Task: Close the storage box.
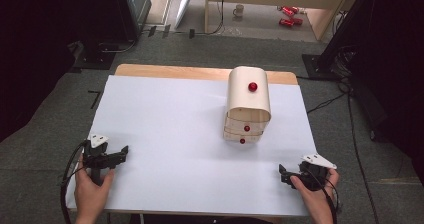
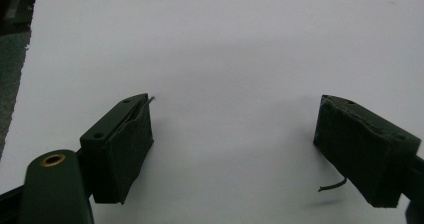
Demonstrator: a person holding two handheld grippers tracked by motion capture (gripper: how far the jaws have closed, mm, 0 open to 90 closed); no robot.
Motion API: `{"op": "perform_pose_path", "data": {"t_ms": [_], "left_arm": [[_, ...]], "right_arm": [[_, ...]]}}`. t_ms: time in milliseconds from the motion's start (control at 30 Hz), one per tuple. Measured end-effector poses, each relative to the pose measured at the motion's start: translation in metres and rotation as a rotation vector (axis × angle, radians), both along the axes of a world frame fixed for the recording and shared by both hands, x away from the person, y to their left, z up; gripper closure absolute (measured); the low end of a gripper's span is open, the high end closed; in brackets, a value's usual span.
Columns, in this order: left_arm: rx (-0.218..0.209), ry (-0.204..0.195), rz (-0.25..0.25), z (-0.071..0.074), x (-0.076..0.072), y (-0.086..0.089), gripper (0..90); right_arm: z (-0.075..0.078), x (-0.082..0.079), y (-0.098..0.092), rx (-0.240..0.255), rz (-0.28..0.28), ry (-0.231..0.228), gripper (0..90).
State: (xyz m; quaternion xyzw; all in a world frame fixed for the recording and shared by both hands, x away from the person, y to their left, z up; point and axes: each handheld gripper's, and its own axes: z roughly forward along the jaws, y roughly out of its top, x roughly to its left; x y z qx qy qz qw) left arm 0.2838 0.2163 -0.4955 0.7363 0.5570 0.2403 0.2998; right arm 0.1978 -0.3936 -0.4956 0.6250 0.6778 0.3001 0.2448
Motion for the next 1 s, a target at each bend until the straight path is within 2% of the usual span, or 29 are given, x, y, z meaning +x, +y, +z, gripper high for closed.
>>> {"op": "perform_pose_path", "data": {"t_ms": [167, 467, 533, 1000], "left_arm": [[0.0, 0.0, 0.0, 0.0, 0.0, 0.0, 15.6], [0.0, 0.0, 0.0, 0.0, 0.0, 0.0, 15.6], [0.0, 0.0, 0.0, 0.0, -0.0001, 0.0, 15.6], [0.0, 0.0, 0.0, 0.0, 0.0, 0.0, 15.6]], "right_arm": [[-0.0065, -0.0037, -0.0045, -0.016, -0.013, 0.015, 0.0], [-0.0089, -0.0067, -0.0005, -0.051, -0.015, -0.015, 0.0], [-0.0094, -0.0064, -0.0019, -0.036, -0.014, -0.013, 0.0], [-0.0089, -0.0059, -0.0019, -0.032, -0.015, -0.006, 0.0]]}}
